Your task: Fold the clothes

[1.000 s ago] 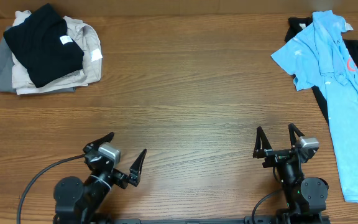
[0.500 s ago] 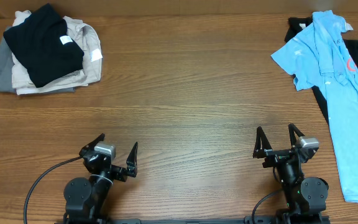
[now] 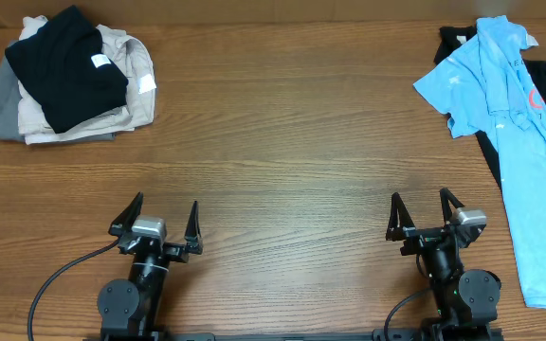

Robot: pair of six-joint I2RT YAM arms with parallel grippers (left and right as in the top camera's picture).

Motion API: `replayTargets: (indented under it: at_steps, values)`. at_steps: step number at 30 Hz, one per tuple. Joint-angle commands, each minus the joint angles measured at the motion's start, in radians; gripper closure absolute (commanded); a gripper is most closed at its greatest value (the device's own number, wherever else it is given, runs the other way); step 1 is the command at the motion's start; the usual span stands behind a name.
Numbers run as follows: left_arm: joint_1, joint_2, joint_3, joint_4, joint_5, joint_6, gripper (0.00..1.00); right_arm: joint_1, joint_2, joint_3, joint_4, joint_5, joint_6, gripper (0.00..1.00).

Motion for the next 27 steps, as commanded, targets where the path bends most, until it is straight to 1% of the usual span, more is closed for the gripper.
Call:
replayTargets:
  at_steps: [1,5,13,27]
  values:
    - [-0.006,-0.013,-0.012,0.004,-0.054,0.035,0.00,-0.005,-0.012,-0.011,0.005,-0.002,-0.004,0.00]
    - [-0.005,-0.013,-0.012,-0.068,-0.105,0.049,0.00,-0.005,-0.012,-0.010,0.005,-0.002,-0.004,0.00]
    - [0.026,-0.013,-0.012,-0.066,-0.103,0.048,0.00,-0.005,-0.012,-0.011,0.005,-0.002,-0.004,0.00]
    - [0.026,-0.012,-0.012,-0.066,-0.103,0.048,0.00,-0.005,-0.012,-0.010,0.005,-0.002,-0.004,0.00]
